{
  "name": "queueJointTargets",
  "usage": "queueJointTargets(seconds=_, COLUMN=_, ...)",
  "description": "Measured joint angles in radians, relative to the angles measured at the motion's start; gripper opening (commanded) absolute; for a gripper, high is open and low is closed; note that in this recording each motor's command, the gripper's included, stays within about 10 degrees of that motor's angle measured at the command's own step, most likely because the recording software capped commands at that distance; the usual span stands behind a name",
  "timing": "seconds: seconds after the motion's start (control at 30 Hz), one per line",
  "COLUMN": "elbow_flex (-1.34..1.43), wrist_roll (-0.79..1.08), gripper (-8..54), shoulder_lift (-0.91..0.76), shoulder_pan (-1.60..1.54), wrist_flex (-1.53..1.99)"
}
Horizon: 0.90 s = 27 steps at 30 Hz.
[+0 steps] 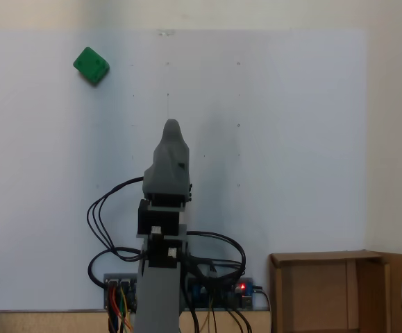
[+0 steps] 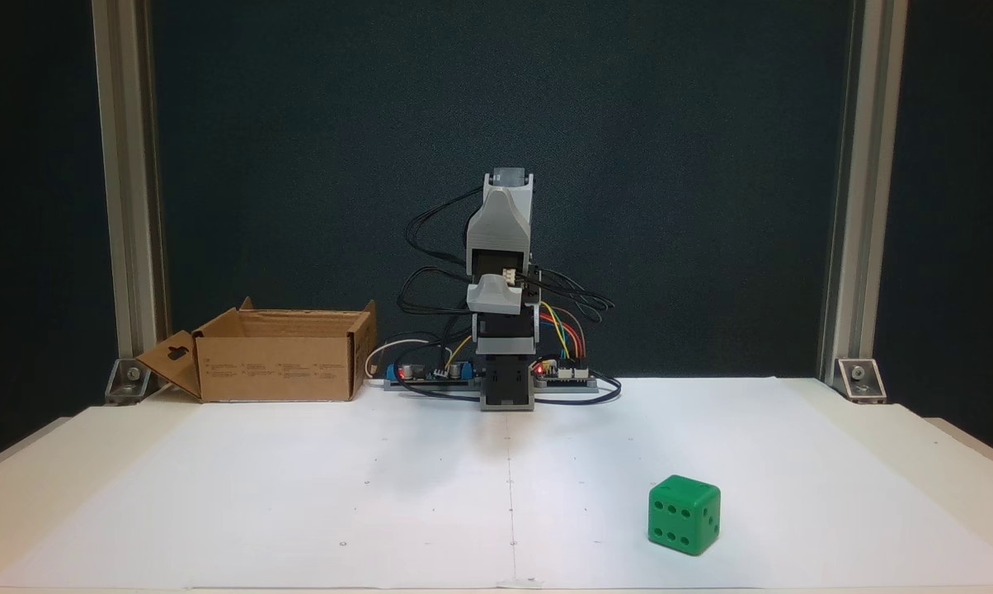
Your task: Grasp a green dice and put it in the bin.
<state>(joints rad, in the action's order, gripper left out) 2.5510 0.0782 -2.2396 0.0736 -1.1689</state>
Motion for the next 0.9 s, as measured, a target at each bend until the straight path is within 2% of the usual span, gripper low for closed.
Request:
queueJointTargets(seconds=0.1, elbow_flex=0.054, wrist_roll=0.000, gripper=44.7, shoulder_lift=0.092, shoulder_pan=0.018, wrist_flex=-0.052)
queueJointTargets(seconds=0.53, elbow_flex=0.038, wrist_roll=0.000, gripper=44.7, shoulder_lift=0.094, shoulder_pan=0.029, wrist_flex=-0.055)
queueJointTargets(seconds=0.67, elbow_flex=-0.117, wrist_roll=0.002, gripper=44.7, shoulder_lift=0.123, shoulder_pan=0.020, wrist_flex=-0.014)
queueJointTargets(seconds=0.77, elbow_flex=-0.314, wrist_roll=0.002, gripper=44.7, shoulder_lift=0.190, shoulder_pan=0.012, wrist_flex=0.124)
queueJointTargets(seconds=0.9, elbow_flex=-0.425, wrist_roll=0.002, gripper=44.7, shoulder_lift=0.291, shoulder_pan=0.006, wrist_flex=0.265)
